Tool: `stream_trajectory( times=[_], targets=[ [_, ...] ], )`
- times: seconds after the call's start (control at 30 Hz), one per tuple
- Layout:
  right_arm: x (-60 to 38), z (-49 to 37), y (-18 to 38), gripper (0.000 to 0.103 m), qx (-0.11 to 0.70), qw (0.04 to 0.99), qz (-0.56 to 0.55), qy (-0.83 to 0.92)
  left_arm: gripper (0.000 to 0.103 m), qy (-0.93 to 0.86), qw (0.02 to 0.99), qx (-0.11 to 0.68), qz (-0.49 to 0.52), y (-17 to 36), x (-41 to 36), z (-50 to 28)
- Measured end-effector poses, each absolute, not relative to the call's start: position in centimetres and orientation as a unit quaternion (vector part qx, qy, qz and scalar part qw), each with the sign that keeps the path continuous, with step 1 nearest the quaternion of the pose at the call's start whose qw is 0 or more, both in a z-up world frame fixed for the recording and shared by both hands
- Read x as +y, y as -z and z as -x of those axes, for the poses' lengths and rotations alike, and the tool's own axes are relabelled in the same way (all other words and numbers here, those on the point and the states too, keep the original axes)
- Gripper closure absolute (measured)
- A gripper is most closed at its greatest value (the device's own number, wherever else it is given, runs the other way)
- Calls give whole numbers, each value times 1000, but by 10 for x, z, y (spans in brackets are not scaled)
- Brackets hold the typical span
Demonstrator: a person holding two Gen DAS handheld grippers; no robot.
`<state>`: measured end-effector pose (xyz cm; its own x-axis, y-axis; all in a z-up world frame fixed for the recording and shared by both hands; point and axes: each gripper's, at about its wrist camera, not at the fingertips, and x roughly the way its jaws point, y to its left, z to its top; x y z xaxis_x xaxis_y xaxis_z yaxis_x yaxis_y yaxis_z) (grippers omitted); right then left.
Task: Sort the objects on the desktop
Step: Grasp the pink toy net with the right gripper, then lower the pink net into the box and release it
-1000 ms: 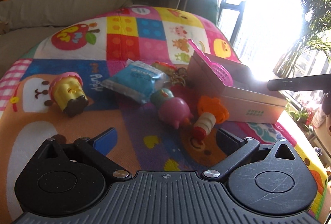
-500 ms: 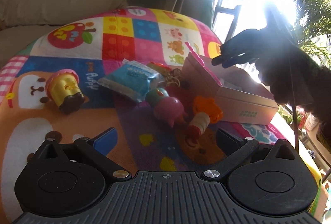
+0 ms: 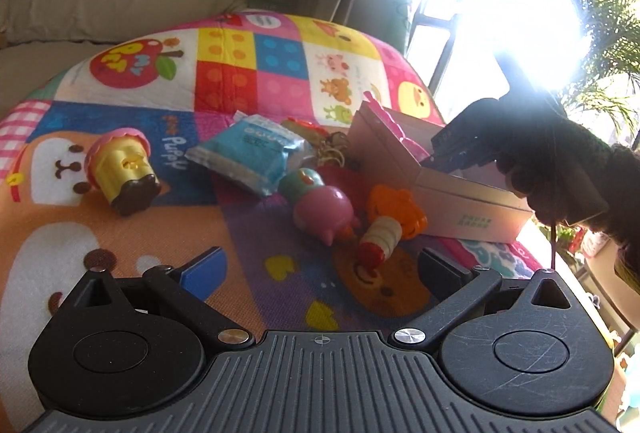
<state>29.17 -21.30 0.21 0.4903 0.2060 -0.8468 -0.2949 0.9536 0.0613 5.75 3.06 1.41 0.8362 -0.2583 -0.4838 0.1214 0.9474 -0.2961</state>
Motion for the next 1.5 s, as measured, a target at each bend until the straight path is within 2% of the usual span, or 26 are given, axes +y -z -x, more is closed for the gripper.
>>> stream_trajectory(
  times=[0.2,0.27,0.43,0.57,0.7,0.8,0.87,0.97,1.0,1.1,1.13,1.17,1.23,1.37,1.5],
  targets=[
    [-220,-253,-12,83,499,847,47,-178,0,99,950,270,126,-14,30,-58],
    [-224,-246,-21,80,489,852,31,-185,0,98,949,271,126,-14,30,-58],
    [-232,-235,-42,74,448,875,-13,-186,0,97,949,272,125,-13,30,-58],
    [-221,-198,-59,71,380,898,-8,-224,0,74,953,272,113,-13,30,-57],
    [-199,-142,-53,48,319,907,47,-269,0,12,961,262,83,-17,33,-54],
    [-169,-105,-30,48,271,913,160,-261,0,-12,961,265,82,-22,43,-51],
    [-152,-97,-15,48,256,912,196,-253,0,-22,959,269,83,-24,49,-47],
    [-139,-103,-1,54,260,913,187,-254,0,-31,957,275,85,-27,54,-42],
    [-136,-107,3,59,261,915,181,-249,0,-32,957,277,84,-29,55,-40],
    [-138,-115,8,67,269,920,146,-245,0,-37,956,281,77,-30,57,-35],
    [-141,-117,7,78,279,918,129,-250,0,-39,956,283,74,-30,57,-33],
    [-144,-118,6,81,295,913,110,-260,0,-41,955,284,73,-30,58,-32],
    [-153,-112,3,95,325,895,74,-297,0,-43,954,287,74,-30,60,-29],
    [-167,-91,3,96,358,864,52,-349,0,-42,953,292,73,-29,59,-26],
    [-182,-69,4,95,344,873,77,-335,0,-30,954,293,63,-31,52,-25]
  ],
)
